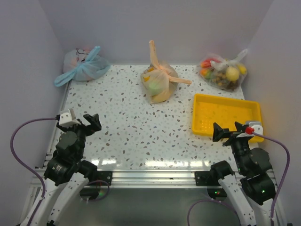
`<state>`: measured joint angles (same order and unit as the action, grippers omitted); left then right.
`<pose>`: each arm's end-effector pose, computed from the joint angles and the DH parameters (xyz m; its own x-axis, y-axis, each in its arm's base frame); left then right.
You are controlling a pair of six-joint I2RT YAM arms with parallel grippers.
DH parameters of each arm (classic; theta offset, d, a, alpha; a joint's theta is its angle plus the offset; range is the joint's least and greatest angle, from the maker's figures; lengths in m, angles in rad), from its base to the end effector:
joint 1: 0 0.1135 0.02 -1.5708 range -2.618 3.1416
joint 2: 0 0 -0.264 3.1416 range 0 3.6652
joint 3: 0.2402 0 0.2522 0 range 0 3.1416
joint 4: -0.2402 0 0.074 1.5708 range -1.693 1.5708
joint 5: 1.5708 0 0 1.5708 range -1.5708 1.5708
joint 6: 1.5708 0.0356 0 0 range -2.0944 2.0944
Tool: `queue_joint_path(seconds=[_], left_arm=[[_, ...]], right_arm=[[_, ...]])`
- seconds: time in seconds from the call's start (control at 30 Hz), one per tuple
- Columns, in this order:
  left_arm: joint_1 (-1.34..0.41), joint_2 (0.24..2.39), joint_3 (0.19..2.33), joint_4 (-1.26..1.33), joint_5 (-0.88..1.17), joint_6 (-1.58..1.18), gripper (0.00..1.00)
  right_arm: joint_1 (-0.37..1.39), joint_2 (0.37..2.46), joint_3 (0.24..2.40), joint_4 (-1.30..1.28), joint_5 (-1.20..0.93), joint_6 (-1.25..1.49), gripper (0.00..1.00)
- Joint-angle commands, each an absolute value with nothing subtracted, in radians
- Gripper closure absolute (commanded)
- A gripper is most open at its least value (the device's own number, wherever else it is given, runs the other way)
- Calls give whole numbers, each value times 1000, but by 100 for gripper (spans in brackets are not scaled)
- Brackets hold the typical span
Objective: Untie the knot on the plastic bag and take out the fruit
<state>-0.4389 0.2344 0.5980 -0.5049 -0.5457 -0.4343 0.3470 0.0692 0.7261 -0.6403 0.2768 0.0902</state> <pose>0.0750 -0.0148 0.3033 -0.0728 -0.3632 -0.9289 -0.1461 0.9252 -0.3503 0.0242 -0.0016 0.3307 0.0092 0.0955 -0.9954 -0.0713 0.9930 0.0946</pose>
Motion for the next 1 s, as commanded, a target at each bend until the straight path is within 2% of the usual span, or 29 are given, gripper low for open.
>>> queue_joint_path(seconds=[0.0,0.23,0.43,0.63,0.83,0.97], left_arm=[[-434,250,600,-459,-545,-429,0],[-434,305,607,-471,-554,-460,0],[-434,474,649,-465,-548,-540,0],[-419,917,816,-433,-499,-617,0],[-203,1257,952,-278,-233,-643,0],[-103,1388,1050,-161,-273,-641,0]], right_arm=[[350,80,727,-644,278,94,1],[350,37,719,-644,314,98,1],[350,71,727,-660,322,97,1],[350,103,733,-666,295,92,1],[348,101,735,-666,275,87,1],[348,95,733,-666,279,89,1]])
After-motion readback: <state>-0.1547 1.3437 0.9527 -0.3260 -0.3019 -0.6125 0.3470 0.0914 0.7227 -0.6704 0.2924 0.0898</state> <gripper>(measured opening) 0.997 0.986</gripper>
